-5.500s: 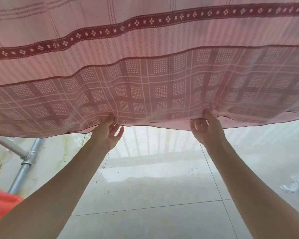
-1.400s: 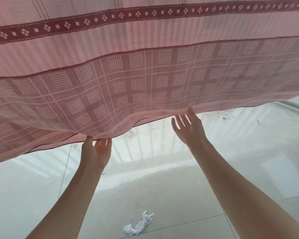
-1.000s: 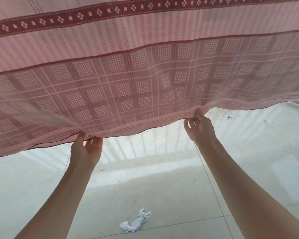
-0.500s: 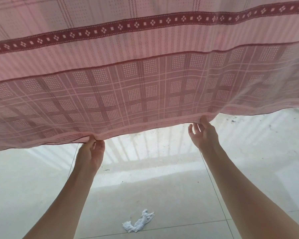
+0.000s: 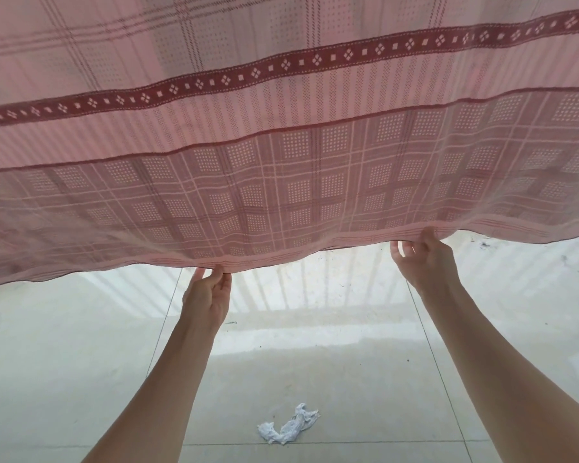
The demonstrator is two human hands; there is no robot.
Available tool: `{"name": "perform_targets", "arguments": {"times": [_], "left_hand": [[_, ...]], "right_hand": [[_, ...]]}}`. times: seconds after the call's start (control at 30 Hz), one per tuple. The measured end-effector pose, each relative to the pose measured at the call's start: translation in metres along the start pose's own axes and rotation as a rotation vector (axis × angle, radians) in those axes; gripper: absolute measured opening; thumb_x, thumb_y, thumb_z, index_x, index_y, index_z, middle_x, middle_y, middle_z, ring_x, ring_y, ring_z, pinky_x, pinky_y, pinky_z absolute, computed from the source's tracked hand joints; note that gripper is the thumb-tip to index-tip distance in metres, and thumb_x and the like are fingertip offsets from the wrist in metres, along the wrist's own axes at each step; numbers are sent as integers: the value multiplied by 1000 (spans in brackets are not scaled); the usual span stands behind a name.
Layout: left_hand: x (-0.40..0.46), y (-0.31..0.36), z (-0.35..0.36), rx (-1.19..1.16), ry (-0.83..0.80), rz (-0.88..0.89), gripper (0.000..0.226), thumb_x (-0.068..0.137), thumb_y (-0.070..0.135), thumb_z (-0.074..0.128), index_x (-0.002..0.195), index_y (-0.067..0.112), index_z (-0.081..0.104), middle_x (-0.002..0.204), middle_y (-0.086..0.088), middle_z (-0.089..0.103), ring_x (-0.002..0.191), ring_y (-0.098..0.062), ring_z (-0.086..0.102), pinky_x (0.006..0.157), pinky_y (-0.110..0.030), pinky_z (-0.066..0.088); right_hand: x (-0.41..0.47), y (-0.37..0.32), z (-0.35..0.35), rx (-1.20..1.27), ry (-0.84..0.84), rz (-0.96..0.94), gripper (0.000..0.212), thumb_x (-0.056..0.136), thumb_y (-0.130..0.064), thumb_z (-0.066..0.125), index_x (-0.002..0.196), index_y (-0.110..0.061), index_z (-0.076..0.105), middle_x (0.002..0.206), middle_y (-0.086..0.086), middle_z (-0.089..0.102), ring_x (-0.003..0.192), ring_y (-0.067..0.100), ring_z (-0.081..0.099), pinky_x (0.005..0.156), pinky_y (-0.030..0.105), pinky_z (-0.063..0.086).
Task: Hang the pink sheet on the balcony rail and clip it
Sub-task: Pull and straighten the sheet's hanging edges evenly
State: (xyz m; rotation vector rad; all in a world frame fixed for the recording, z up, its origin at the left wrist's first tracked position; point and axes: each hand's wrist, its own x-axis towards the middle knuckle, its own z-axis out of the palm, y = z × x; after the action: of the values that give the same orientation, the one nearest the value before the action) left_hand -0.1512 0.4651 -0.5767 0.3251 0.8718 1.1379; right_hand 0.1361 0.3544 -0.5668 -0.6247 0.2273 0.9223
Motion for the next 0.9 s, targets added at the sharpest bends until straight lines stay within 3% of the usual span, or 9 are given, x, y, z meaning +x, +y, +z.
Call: {"name": "perform_targets", "arguments": {"times": [0.1,0.2,0.3,0.47,0.57,0.67,0.8,0.9], "left_hand": [[8,-8,5,-25,36,-3,40,91,-9,42,130,1,41,112,-7,57,93,-11,60,78,-26,48],[14,-11,9,-10,45,-3,24,90,-9,44,106,4,57,104,-2,61,96,-12,58,71,-25,50],[13,-13,14,0,78,36,19,91,-7,46,96,8,58,99,2,61,96,-10,57,79,-24,50],[-7,-33,27,23,44,-1,8,93,19,54,99,17,58,100,6,58,100,-11,52,78,-24,46],[-32,-74,49,152,-46,-71,45,90,37,52,130,17,44,123,0,49,113,-18,49,96,-33,41],[-56,-129,82,214,-170,-201,51,87,34,53,132,13,41,128,-5,51,113,-19,53,97,-38,41],[-78,-186,141,193,-307,-319,42,86,32,57,124,17,51,124,-4,56,114,-20,55,98,-40,44],[-84,-211,179,177,-315,-332,34,87,28,59,120,18,55,115,-2,60,110,-19,57,96,-38,46]], "right_hand": [[1,-6,-3,-10,25,-11,9,95,-14,49,91,-13,57,94,-5,61,98,11,56,90,32,43],[2,-12,-7,-45,56,-19,10,94,-13,50,87,-12,57,76,-4,67,84,10,57,75,27,47],[1,-13,-12,-63,87,-13,8,90,-11,57,83,-13,59,56,-5,67,73,10,54,64,23,46],[-3,-20,-26,-131,59,11,5,86,-8,63,90,-11,63,84,-1,65,81,11,57,70,22,48],[-8,-36,-36,-140,3,79,6,87,-9,61,92,-10,64,92,0,67,93,13,60,85,27,48],[-13,-62,-51,-107,-6,101,14,90,-19,57,101,-10,59,111,4,62,110,18,57,100,35,43],[-10,-123,-72,-23,-23,20,44,89,-38,56,125,-13,47,125,5,55,119,21,51,104,43,40],[-7,-171,-79,-24,-35,-24,35,90,-37,56,119,-18,57,117,2,60,115,18,55,103,42,41]]}}
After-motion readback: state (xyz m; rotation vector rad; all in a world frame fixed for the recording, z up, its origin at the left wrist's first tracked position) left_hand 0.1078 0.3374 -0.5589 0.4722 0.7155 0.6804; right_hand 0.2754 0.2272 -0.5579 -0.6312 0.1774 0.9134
